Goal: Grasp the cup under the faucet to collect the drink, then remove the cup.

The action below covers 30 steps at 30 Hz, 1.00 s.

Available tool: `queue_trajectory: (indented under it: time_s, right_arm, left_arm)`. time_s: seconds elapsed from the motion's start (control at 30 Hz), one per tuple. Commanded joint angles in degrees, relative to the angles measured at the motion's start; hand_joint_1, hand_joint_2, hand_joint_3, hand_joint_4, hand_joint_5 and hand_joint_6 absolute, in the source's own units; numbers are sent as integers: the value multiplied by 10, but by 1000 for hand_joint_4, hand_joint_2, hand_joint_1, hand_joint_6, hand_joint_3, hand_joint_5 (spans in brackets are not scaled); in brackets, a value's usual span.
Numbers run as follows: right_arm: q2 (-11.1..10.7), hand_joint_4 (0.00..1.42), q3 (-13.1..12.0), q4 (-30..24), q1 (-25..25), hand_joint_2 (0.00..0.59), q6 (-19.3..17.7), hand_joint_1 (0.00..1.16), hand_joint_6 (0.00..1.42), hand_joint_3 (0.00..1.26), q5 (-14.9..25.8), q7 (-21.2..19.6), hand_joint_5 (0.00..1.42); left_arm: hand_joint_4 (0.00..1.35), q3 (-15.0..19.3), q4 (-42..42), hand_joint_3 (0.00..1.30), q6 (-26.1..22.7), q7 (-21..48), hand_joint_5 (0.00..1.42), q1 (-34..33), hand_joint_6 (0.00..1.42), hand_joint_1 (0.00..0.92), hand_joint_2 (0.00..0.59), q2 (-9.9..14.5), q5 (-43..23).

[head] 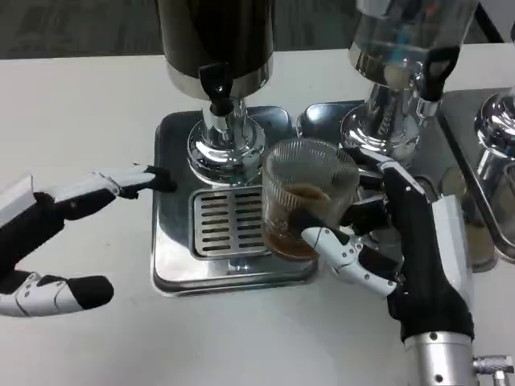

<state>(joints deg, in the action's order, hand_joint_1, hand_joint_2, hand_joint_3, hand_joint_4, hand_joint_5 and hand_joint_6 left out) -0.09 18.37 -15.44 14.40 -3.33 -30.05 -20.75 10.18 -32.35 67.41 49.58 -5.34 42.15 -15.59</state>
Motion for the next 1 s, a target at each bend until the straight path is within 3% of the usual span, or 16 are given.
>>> queue_trajectory:
  time_s: [0.03, 0.77, 1.0]
  right_arm:
    - [-1, 652, -2, -33, 6, 262, -28, 652, 739, 532, 0, 0, 717]
    - [-17, 662, -12, -100, 84, 262, -35, 654, 752, 540, 5, 26, 725]
    - [-19, 662, -13, -115, 100, 262, -39, 654, 761, 541, 4, 30, 737]
  left_arm:
    - [83, -3, 19, 206, 9, -8, 88, 22, 243, 0, 122, 10, -14]
    - [79, 12, 99, 206, -4, -15, 80, 113, 240, 0, 119, 20, -58]
    - [79, 20, 108, 206, 17, -17, 79, 124, 236, 0, 119, 27, -52]
